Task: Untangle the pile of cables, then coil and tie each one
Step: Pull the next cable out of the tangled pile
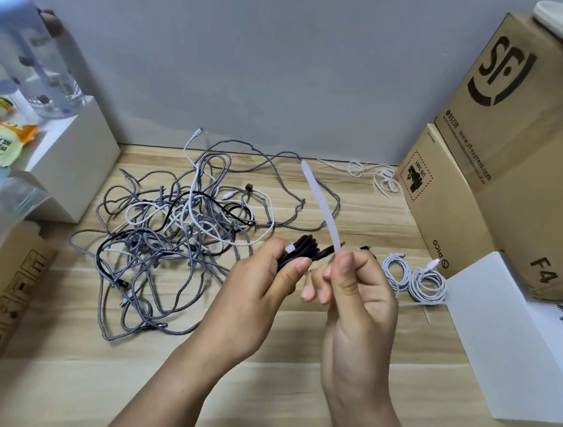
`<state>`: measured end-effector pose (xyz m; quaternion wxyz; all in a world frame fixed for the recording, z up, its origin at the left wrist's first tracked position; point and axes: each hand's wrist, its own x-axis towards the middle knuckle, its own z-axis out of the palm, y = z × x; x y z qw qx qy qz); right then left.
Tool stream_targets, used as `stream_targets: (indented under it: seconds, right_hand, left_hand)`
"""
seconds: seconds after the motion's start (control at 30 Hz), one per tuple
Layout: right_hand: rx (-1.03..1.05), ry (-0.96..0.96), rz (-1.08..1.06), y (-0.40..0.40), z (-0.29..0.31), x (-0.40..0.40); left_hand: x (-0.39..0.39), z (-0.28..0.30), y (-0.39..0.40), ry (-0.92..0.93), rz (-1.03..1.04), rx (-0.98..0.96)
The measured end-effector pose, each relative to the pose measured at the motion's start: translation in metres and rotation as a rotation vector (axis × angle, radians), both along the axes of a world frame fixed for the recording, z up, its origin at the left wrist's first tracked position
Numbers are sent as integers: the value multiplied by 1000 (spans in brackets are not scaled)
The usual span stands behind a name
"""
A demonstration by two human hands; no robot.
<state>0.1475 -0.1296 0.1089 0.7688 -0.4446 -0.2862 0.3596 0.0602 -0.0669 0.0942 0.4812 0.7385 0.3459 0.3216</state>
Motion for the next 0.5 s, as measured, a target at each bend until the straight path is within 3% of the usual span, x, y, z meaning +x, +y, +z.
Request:
stream_targets:
  seconds: [0.17, 0.5]
  right_hand:
    - [-21, 86, -46, 0, 1, -6]
    - [-9, 59, -29, -8, 18, -3]
  left_hand:
    - [2, -2, 3, -6, 43, -30]
    - [-1, -7, 9, 87, 110, -21]
